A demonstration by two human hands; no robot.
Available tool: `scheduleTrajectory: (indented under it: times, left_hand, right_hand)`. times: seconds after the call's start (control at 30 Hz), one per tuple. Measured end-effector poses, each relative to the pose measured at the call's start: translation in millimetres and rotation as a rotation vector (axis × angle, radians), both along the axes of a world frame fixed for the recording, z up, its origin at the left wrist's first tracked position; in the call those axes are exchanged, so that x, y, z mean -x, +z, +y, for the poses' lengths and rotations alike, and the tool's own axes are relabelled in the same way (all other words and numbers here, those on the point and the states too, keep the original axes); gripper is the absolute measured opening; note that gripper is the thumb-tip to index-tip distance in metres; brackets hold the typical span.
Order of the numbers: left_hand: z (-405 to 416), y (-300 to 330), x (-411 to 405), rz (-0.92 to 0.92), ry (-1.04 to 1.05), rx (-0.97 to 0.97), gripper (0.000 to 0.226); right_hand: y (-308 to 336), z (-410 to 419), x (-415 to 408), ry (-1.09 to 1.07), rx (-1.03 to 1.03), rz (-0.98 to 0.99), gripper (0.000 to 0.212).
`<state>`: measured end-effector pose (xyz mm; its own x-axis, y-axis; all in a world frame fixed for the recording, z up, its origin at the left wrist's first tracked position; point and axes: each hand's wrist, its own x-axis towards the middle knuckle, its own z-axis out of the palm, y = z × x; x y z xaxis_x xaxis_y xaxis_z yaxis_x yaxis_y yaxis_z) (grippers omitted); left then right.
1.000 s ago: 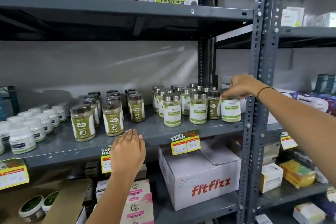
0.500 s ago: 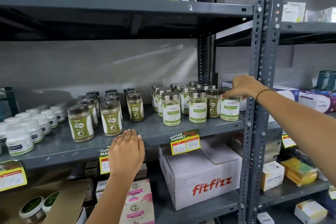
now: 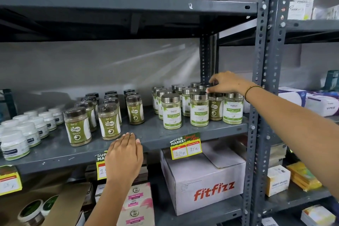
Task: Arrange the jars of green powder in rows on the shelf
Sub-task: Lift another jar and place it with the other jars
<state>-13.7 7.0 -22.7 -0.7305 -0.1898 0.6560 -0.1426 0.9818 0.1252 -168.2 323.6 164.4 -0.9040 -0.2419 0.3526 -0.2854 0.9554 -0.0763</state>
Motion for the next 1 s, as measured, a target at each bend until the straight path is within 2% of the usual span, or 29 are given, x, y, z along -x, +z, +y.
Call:
scheduleTrajectory:
  times: [0.27,0.5,0.63,0.8,1.0]
  left_hand:
    - [0.0,0.2,0.1,-0.001,0.006,0.01,0.051]
    - [-1.0,-1.0,1.6,-0.002,0.015,0.007,0.054]
    - [-0.5,-0.7,0.8,0.003,0.019,0.007,0.052]
    - [0.9,0.8,-1.1,-0.001,0.014,0.007,0.049]
    - [1.1,1.1,-2.2,0.017,0.005,0.002,0.047]
  right_hand:
    - [3.9,1.4,20.3,0.003,0.047,-0.335,0.044]
    - [4.4,1.9,26.4,0.042,0.126,-0.345,0.042]
    - [19.8,1.9,19.1,0.027,0.103,-0.252,0.054]
    - [52.1,-3.6,-3.8,0.012,-0.005,0.0,0.056]
    - [80.1,-29.6,-39.3,0.139,0.007,0.222,0.059]
